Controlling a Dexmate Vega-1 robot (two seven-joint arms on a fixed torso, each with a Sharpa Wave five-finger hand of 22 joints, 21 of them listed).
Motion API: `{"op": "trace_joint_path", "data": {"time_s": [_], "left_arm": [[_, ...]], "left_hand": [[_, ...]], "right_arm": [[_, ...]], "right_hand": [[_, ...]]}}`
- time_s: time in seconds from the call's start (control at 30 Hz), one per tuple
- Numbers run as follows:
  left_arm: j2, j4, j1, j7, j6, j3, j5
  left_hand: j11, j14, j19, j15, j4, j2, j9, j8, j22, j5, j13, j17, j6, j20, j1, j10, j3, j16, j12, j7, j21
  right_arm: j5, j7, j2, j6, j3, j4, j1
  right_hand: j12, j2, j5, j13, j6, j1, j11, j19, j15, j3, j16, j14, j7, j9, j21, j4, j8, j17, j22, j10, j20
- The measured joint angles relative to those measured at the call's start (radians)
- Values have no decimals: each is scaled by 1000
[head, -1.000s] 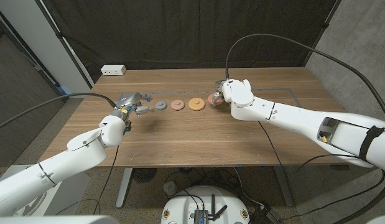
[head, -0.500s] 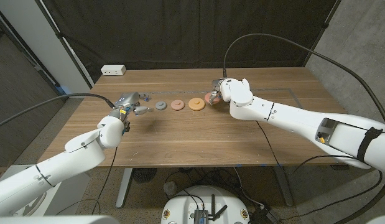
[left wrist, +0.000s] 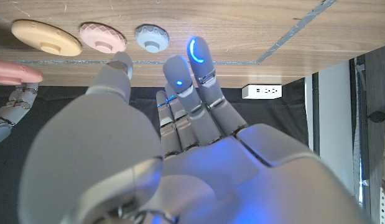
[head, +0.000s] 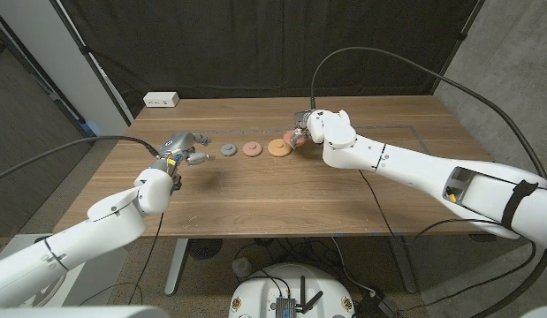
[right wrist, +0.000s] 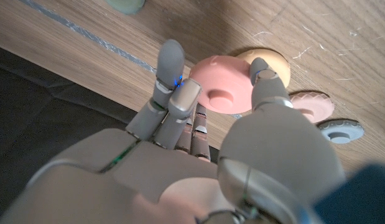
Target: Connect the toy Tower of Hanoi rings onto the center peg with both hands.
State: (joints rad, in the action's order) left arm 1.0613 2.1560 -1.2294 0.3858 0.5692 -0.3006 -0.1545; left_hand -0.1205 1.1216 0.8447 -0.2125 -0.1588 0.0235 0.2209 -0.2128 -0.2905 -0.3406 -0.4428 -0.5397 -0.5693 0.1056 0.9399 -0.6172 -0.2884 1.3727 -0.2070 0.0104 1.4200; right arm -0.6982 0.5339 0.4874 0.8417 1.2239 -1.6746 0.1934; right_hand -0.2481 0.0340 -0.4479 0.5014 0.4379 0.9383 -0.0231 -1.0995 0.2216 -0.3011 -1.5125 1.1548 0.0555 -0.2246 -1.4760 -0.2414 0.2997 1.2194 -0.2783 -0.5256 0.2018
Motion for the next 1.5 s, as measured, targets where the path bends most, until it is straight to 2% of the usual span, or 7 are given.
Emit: {"op": "trace_joint_path", "data": {"time_s": [0.77, 1.0, 1.03, 1.5], "left_arm": [[5, 19, -38, 13, -5, 29, 1], [7, 25, -47, 13, -5, 36, 1], [7, 25, -47, 13, -5, 37, 1], [6, 27, -56, 13, -7, 44, 0]], "left_hand": [[-6, 0, -14, 0, 0, 0, 0, 0, 26, 0, -5, 1, 0, -7, 0, -6, 0, 4, 0, 0, 34], [-6, 0, -14, 0, -1, 0, 0, 0, 30, 0, -5, 2, 0, -7, 0, -6, -7, 4, 0, 0, 45], [-6, 0, -14, 0, -1, 0, 0, 0, 31, 0, -5, 2, 0, -7, 0, -6, -7, 4, 0, 0, 45], [-6, 0, -23, 0, -1, 0, 0, 0, 40, 0, -5, 7, 0, -9, 0, -5, -7, 4, 0, 0, 60]], "right_arm": [[-3, -14, -49, -20, -4, 24, 2], [-3, -22, -49, -23, -4, 24, 2], [-3, -23, -66, -23, 2, 42, 2], [4, -42, -103, -24, 20, 95, -15]], "right_hand": [[2, 0, -4, 0, 5, 0, -5, -9, 0, -8, 0, 7, 5, 0, 0, -8, -6, 1, 5, -5, 2], [5, 0, -4, 0, 5, 0, -5, -9, 0, -8, 0, 7, 5, 0, 0, -8, -10, 1, 8, -5, 2], [6, 0, -4, 0, 5, 0, -5, -9, 0, -10, 0, 7, 5, 0, 0, -10, -10, 1, 9, -5, 2], [7, 0, -11, 0, 5, 0, -6, -9, 0, -15, 8, 7, 5, 0, 0, -15, -7, -2, 9, -6, 2]]}}
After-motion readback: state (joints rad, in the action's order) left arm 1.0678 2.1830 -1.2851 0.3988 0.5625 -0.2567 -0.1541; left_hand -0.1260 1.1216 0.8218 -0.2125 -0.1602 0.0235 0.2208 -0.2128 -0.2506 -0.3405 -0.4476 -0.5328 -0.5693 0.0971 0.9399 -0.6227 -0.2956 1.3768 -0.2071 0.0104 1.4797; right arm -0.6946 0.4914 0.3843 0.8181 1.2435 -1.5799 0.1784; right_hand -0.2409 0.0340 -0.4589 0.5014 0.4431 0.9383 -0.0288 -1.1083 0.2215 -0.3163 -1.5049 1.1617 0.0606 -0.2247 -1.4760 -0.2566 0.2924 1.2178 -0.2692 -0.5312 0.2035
